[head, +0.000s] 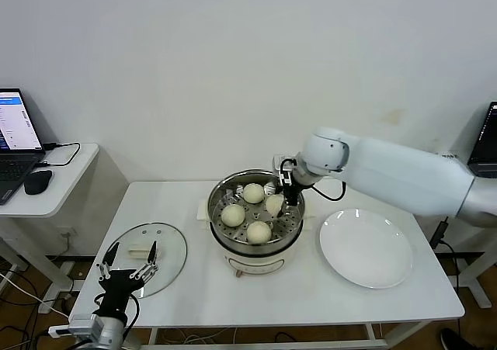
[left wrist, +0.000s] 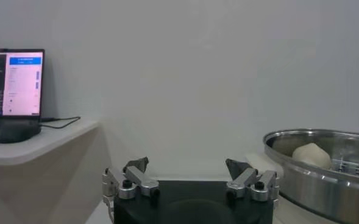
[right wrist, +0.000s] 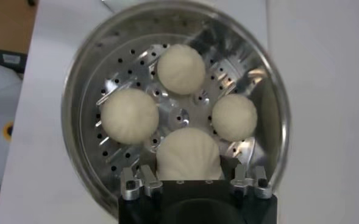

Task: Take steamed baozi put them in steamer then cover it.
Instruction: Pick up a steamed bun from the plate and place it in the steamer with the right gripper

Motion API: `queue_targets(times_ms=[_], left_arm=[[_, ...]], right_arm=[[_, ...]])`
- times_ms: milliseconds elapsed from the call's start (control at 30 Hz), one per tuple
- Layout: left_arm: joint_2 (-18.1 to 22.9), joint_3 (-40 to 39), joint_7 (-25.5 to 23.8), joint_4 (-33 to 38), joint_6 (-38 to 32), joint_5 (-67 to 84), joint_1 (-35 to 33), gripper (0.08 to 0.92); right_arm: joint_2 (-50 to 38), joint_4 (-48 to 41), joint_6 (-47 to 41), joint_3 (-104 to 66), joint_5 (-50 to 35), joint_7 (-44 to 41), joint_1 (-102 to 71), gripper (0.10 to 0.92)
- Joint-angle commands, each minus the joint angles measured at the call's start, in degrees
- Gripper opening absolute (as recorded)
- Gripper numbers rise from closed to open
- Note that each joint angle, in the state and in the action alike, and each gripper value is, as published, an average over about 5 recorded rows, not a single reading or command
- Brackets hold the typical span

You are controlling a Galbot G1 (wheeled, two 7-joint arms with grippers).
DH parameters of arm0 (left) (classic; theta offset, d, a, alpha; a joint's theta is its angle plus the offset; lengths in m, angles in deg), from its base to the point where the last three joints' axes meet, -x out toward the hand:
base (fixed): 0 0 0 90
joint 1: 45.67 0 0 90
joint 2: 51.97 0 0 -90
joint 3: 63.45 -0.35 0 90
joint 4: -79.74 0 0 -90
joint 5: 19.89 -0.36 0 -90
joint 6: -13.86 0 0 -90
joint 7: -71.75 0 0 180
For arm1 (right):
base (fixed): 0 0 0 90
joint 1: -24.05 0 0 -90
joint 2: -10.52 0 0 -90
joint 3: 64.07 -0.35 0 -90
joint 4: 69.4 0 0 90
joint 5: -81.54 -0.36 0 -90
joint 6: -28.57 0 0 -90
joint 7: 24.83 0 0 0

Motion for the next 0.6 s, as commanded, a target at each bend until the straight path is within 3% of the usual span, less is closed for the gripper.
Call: queue_targets(times_ms=[33,333,600], left_arm=[[-0.04,0.15,0.0,-0.08,-0.01,0.35,-0.13,0.823],[0.35,0.08,-0.01,-0.15,-0.65,-1.27,-0.26,0.823],[0.32,0.04,-0.15,-0.31,-0.5,-1.97,-0.17,0.823]], right_arm=[[2.03,-5.5,0.71,-1.79,5.33,0.25,-4.86,0.645],[2.02,-5.77,2.14,-3.59,6.61,0.49,-6.22,0.662],[-2.9,0.14,1.81,-6.61,3.46,-0.01,-3.06,0.807]])
